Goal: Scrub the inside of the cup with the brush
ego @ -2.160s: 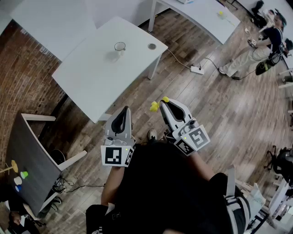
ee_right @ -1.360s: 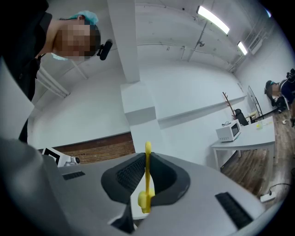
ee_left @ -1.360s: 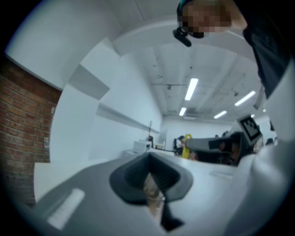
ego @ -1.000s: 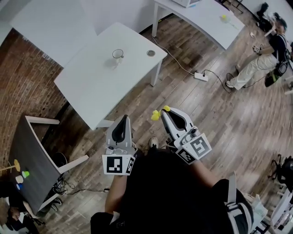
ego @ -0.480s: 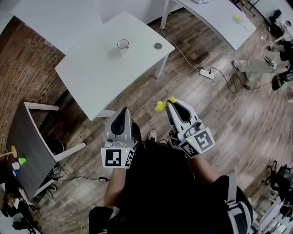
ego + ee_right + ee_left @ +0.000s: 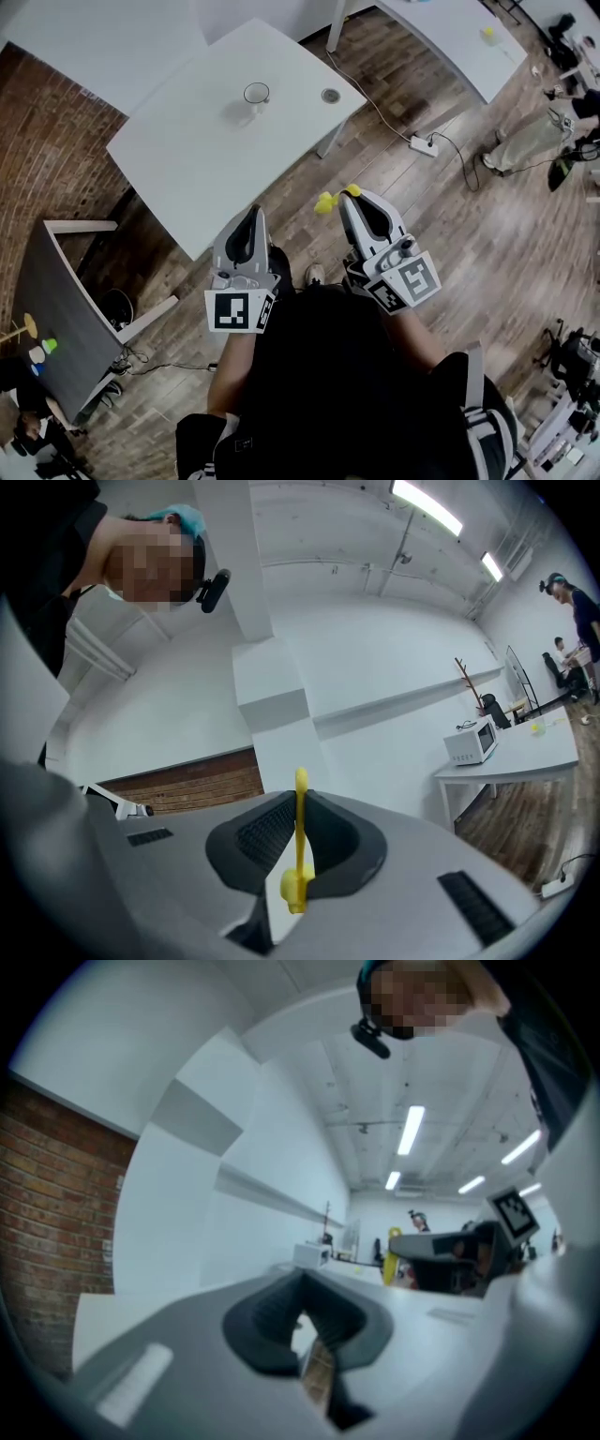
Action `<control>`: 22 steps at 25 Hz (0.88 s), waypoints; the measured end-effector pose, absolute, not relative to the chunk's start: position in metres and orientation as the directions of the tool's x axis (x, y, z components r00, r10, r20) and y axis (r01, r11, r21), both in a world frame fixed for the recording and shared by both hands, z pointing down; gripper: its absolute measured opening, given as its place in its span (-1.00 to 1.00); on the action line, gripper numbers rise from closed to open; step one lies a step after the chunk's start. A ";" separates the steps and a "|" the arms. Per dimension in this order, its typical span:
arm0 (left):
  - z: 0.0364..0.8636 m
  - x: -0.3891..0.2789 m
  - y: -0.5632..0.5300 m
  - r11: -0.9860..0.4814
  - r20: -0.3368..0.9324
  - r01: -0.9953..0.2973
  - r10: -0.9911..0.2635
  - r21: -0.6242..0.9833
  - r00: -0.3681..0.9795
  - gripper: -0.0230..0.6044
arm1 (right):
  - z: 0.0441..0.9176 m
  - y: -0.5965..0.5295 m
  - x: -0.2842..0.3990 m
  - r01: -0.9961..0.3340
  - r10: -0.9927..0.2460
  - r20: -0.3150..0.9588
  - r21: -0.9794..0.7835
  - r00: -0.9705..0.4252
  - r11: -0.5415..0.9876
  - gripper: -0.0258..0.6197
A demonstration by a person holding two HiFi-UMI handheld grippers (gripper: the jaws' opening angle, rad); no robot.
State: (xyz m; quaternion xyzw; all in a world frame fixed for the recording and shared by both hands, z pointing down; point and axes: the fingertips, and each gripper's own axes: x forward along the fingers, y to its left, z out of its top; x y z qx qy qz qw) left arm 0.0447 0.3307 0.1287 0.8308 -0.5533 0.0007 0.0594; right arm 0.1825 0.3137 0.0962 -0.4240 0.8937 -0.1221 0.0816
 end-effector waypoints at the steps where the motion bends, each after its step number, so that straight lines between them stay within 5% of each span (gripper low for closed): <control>1: 0.130 0.038 0.321 -0.384 0.066 -0.918 -0.918 0.102 0.391 -0.92 | 0.097 0.306 0.176 -0.742 -0.781 -0.039 -0.286 -0.623 0.606 -0.83; 22: 0.182 -0.038 0.166 -0.466 0.120 -0.865 -0.863 0.187 0.490 -0.92 | 0.137 0.161 0.080 -0.812 -0.839 0.046 -0.288 -0.542 0.508 -0.83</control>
